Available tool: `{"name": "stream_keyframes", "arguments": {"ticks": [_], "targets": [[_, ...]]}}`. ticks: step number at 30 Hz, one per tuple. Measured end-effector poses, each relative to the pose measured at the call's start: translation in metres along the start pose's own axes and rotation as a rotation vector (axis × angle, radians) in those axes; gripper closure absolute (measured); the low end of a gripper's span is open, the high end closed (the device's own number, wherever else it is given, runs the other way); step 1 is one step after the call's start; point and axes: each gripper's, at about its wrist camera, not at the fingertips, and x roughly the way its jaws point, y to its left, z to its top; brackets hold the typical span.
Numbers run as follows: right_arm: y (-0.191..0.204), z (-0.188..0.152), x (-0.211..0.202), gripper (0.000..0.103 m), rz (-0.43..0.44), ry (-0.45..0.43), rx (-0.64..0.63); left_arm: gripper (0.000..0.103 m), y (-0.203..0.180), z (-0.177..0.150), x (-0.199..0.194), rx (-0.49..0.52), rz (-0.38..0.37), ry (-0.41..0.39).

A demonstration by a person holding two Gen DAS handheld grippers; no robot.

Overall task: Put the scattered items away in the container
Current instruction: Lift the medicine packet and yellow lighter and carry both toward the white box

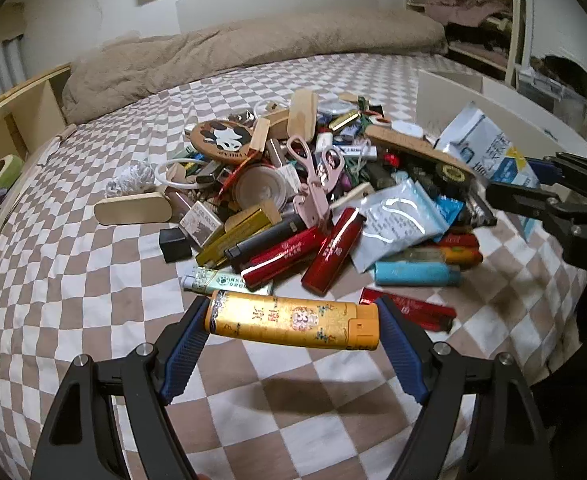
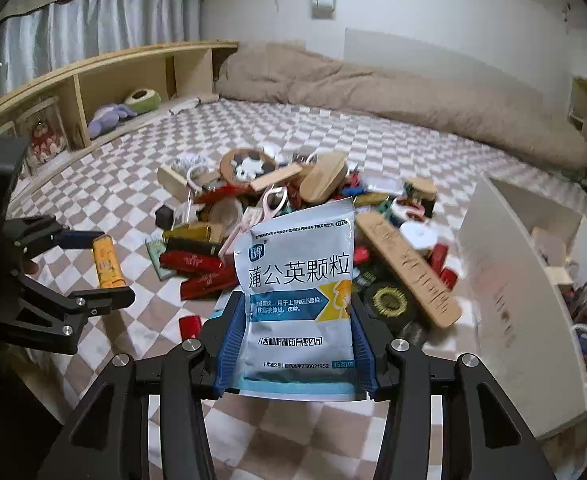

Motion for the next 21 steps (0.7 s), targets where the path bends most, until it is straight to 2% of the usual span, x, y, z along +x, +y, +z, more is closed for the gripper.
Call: {"name": "stream_keyframes", "arguments": {"ticks": [8, 13, 21], "targets": [[-0.015, 0.008, -0.021, 0.054, -0.001, -0.058, 0.0, 0.021, -0.007, 0.007, -0.01, -0.038, 0.019, -0.042], [-0.023, 0.011, -0.032, 0.053, -0.008, -0.083, -0.001, 0.021, -0.012, 0.022, -0.024, -0.011, 0.065, -0.102], [-0.036, 0.022, -0.052, 0.053, -0.03, -0.132, -0.019, 0.021, -0.019, 0.044, -0.041, -0.013, 0.071, -0.162]]}}
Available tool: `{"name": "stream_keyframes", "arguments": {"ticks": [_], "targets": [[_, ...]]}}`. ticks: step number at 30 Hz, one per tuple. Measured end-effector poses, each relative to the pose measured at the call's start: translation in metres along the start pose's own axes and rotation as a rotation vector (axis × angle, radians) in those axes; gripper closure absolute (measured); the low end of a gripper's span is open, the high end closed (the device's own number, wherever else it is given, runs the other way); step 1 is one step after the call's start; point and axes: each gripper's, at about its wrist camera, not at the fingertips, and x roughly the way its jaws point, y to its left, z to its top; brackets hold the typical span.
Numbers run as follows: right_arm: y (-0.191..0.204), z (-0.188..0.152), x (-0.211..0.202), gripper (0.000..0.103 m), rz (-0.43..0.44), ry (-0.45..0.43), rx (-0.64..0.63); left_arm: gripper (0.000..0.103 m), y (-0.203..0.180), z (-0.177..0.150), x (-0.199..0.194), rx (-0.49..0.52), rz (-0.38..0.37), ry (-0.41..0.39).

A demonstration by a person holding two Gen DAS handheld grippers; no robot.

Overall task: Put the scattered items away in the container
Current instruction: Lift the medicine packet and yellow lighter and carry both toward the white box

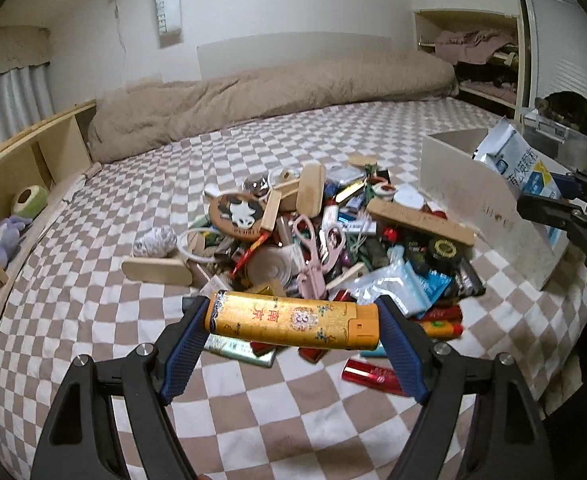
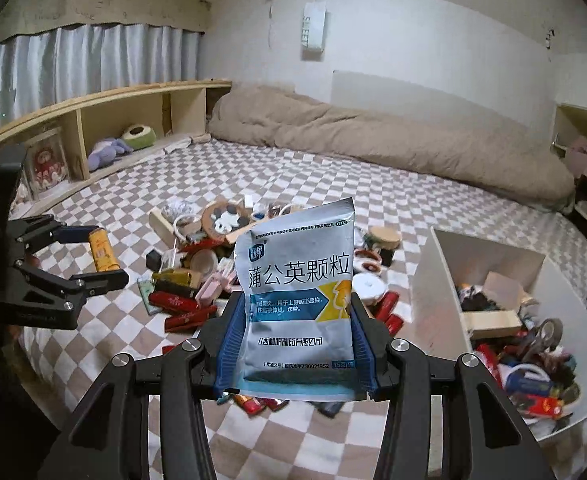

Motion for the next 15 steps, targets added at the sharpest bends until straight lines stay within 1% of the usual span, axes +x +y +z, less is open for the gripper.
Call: {"name": "stream_keyframes", "arguments": {"ticks": [7, 11, 15], "targets": [[-0.019, 0.017, -0.016, 0.053, -0.012, -0.054, -0.008, 0.021, -0.019, 0.023, -0.006, -0.014, -0.02, -0.037], [-0.036, 0.023, -0.023, 0.053, -0.02, -0.076, -0.004, 0.021, -0.041, 0.039, -0.007, 0.001, -0.053, -0.053], [-0.054, 0.026, -0.033, 0.053, -0.032, -0.098, 0.005, 0.021, -0.063, 0.058, -0.01, 0.021, -0.081, -0.088]]}}
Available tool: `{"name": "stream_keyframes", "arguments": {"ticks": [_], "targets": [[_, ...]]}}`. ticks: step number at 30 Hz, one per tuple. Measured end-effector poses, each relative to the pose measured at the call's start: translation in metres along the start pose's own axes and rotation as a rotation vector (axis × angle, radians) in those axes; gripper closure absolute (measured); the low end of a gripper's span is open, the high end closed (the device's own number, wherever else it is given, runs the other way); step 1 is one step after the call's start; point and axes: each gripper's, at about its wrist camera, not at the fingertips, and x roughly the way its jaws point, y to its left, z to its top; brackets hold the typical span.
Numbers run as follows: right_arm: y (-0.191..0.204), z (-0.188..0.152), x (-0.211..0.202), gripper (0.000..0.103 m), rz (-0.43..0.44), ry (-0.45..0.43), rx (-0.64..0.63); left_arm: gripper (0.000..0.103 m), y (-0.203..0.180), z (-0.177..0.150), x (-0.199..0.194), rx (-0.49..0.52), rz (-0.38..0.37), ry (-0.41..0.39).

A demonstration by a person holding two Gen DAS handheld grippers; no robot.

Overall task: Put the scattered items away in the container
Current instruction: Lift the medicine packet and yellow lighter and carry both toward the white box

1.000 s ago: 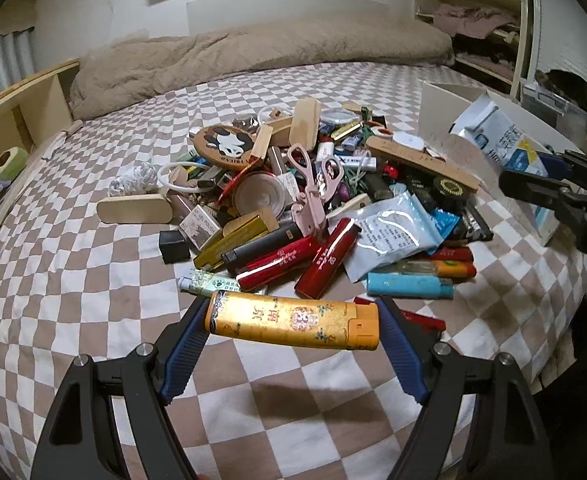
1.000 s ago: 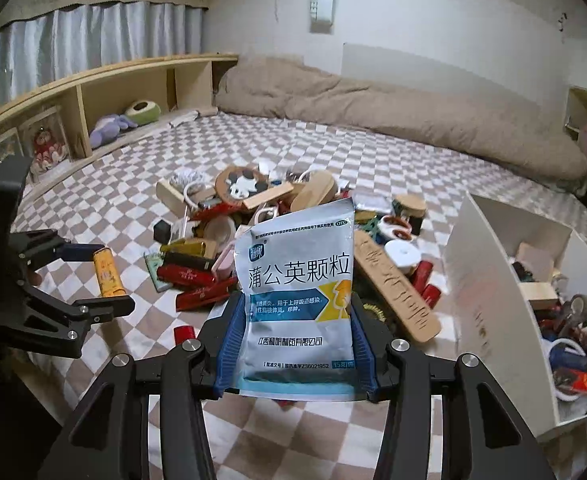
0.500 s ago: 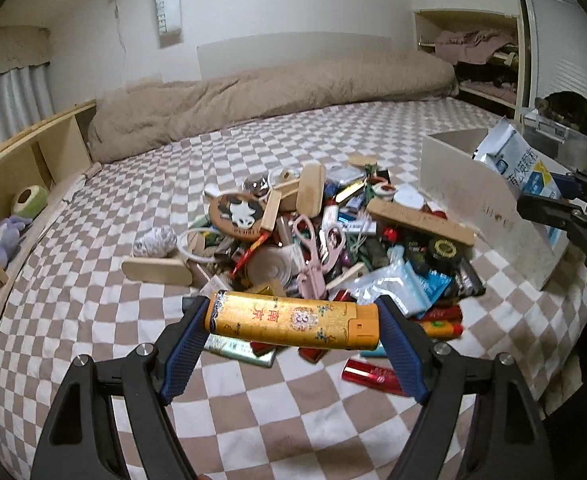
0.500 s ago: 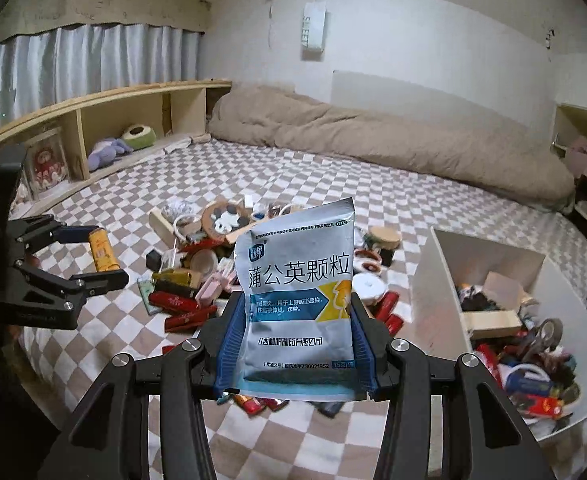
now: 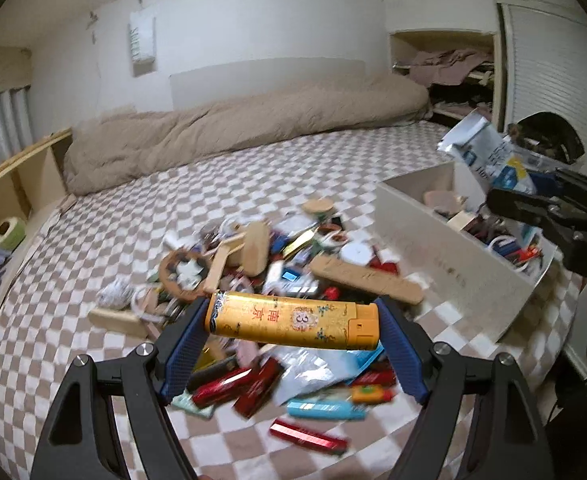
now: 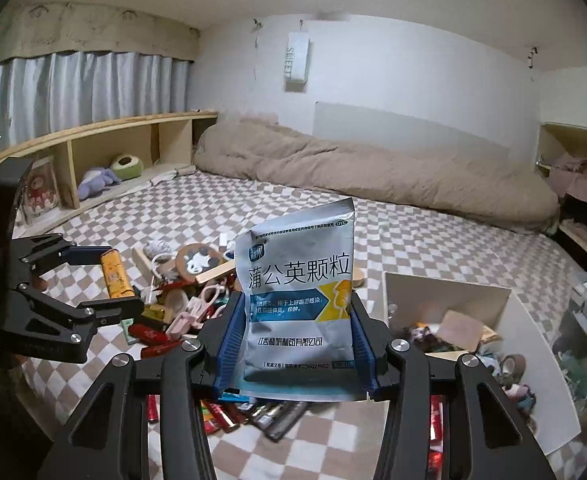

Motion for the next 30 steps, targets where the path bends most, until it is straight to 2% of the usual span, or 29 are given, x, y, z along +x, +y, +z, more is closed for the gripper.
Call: {"name": "stream_keyframes", "arguments": {"ticks": [9, 16, 30], "targets": [[-0.042, 0.005, -0.018, 0.053, -0.048, -0.048, 0.019, 0.021, -0.042, 0.039, 0.006, 0.021, -0.038, -0.06], [-0.081, 0.001, -0.038, 0.053, -0.087, -0.085, 0.058, 0.021, -0.073, 0.057, 0.016, 0.04, -0.064, -0.078], [-0.166, -0.006, -0.074, 0.053, -0.244, -0.151, 0.236, 0.021, -0.119, 0.079, 0.035, 0.057, -0.129, -0.098]]}}
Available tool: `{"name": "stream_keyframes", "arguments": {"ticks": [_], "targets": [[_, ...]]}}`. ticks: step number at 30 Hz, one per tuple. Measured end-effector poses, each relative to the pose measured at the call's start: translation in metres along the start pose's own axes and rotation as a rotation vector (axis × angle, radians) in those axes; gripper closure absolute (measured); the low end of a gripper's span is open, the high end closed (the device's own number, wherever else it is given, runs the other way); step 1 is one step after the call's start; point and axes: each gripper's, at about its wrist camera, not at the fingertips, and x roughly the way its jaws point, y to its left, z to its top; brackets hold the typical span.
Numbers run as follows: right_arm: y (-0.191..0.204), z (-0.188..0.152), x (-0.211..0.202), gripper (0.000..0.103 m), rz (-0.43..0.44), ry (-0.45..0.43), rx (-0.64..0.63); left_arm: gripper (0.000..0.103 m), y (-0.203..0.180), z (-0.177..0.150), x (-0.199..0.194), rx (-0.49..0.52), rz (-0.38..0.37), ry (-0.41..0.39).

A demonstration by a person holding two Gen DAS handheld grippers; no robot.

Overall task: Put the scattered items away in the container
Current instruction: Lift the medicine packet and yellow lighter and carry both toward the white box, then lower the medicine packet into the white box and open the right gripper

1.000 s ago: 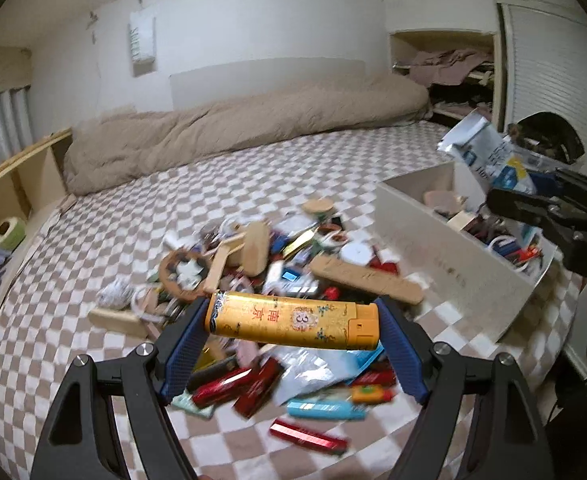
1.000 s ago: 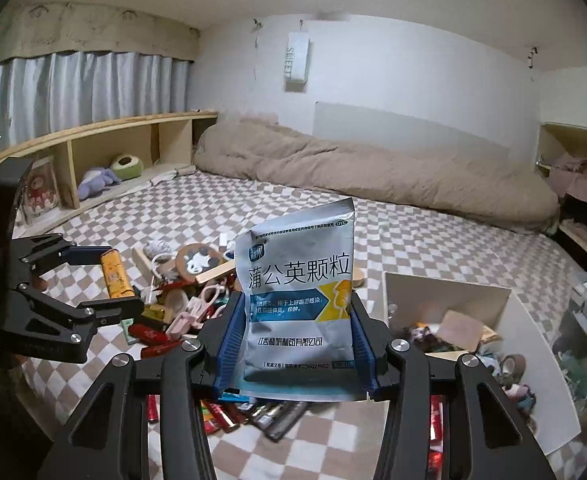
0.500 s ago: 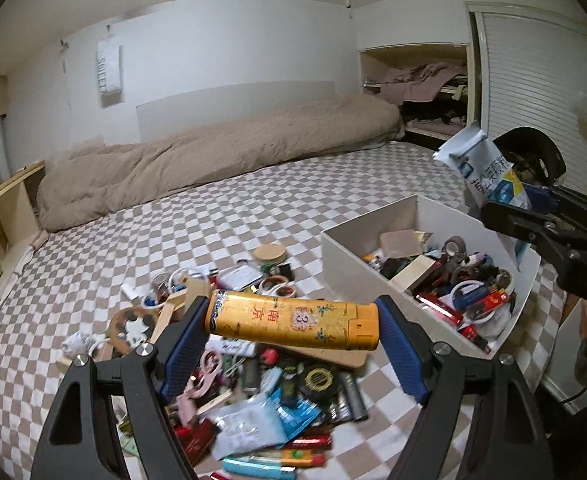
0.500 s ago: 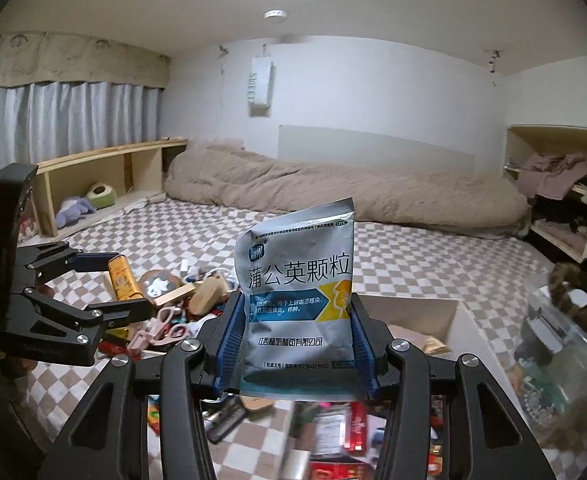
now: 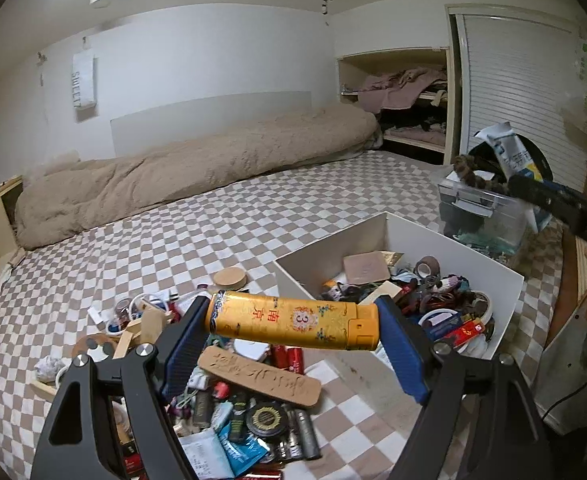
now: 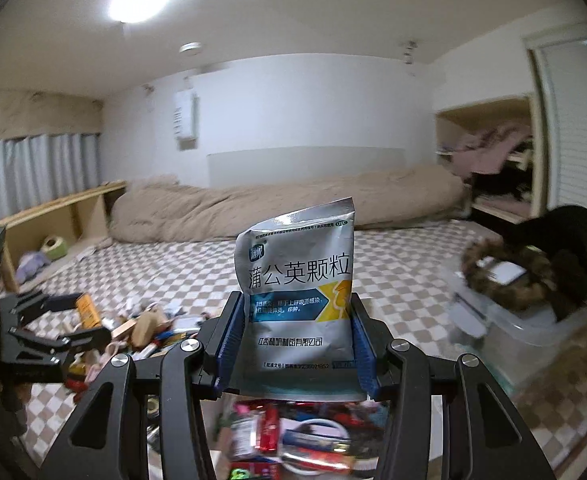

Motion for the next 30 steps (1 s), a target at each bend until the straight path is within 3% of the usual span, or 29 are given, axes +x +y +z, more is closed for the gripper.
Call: {"name": "stream_keyframes", "arguments": {"ticks": [10, 18, 30], "targets": [[-0.038, -0.014, 0.018, 0.053, -0.075, 0.064, 0.071, 0.021, -0.023, 0.0, 0.026, 0.008, -0.056, 0.031], [-0.055, -0.048, 0.063, 0.053, -0.092, 0.218, 0.091, 0.021, -0.049, -0.01, 0.047, 0.059, -0.083, 0.068], [-0.074, -0.078, 0.098, 0.053, -0.124, 0.354, 0.108, 0.021, -0.069, -0.019, 0.078, 0.097, -0.127, 0.142]]}}
